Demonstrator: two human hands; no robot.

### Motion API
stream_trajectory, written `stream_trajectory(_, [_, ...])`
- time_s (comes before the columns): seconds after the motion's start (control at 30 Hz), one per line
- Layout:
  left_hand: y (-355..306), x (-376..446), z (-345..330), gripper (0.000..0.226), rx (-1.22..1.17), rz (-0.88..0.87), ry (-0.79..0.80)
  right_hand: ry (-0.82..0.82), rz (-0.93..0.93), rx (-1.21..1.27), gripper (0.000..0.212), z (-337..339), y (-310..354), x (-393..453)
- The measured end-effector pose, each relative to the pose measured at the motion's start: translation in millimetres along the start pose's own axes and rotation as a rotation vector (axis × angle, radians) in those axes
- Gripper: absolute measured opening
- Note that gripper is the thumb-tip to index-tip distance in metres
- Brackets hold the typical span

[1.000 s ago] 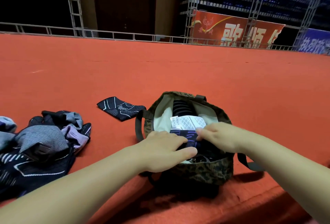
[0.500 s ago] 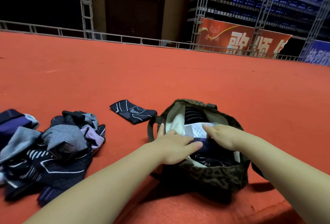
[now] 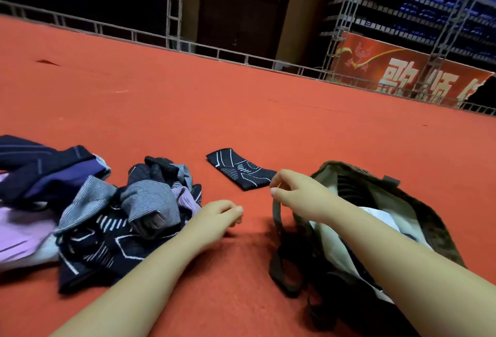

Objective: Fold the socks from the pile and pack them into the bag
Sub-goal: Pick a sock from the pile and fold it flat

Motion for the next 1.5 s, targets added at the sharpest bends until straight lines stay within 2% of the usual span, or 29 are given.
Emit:
stream_trajectory(0.07, [14, 3, 0, 0.022, -0.185, 0.084, 0.0, 0.018, -0.005, -0.079, 0.013, -14, 2, 19])
stream_trajectory(0.17, [19, 10, -1, 0.022, -0.282, 0.104, 0.009, 0.048, -0.022, -0.159, 0.01, -26, 2, 50])
stream_trajectory(0.23, [22, 15, 1, 0.022, -0.334, 0.134, -0.009, 0.025, -0.076, -0.104, 0.012, -34, -5, 80])
stream_trajectory(0.3, [27, 19, 4, 0.02, -0.415, 0.175, -0.034, -0.037, -0.165, -0.03, 0.027, -44, -21, 117])
stream_trajectory(0.47, [37, 26, 10, 0.017, -0.621, 0.211, -0.054, -0.318, -0.477, 0.163, 0.069, -61, -76, 186])
stream_trajectory(0.6, [40, 32, 12, 0.017, -0.616, 0.203, -0.036, -0.389, -0.567, 0.067, 0.076, -75, -98, 203])
stream_trajectory(0.7, [40, 33, 14, 0.016, -0.614, 0.215, -0.034, -0.37, -0.537, 0.138, 0.067, -79, -88, 203])
stream_trajectory(0.87, [41, 34, 16, 0.011, -0.629, 0.238, -0.087, -0.362, -0.378, 0.516, 0.029, -103, -50, 175])
stream_trajectory(0.97, [41, 34, 15, 0.009, -0.648, 0.256, -0.172, -0.41, -0.332, 0.825, 0.032, -127, -31, 135])
stream_trajectory(1.03, [41, 33, 16, 0.023, -0.652, 0.257, -0.248, -0.463, -0.319, 1.059, 0.025, -136, -21, 105])
stream_trajectory(1.13, [39, 27, 20, 0.063, -0.653, 0.254, -0.282, -0.456, -0.305, 1.272, 0.015, -138, -17, 60])
stream_trajectory(1.2, [41, 24, 22, 0.081, -0.513, 0.232, -0.214, -0.434, -0.312, 1.297, 0.019, -138, -24, 32])
stream_trajectory(1.3, [40, 17, 16, 0.095, -0.236, 0.205, 0.009, -0.419, -0.289, 1.281, 0.03, -133, -39, -2])
stream_trajectory(1.37, [39, 10, 15, 0.085, -0.294, 0.206, 0.107, -0.401, -0.237, 1.295, 0.034, -127, -41, -15])
stream_trajectory(1.5, [37, -12, 20, 0.061, -0.35, 0.134, 0.167, -0.364, -0.125, 1.171, 0.038, -124, -39, -20])
Point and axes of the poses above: each hand's wrist, its own x-axis towards the middle knuckle, its own z-axis out of the back of the hand, y = z × x, the point moved 1 cm from there along x, towards the middle knuckle, and after that the axes turned 15 degrees about x, right-handed, at the moved point
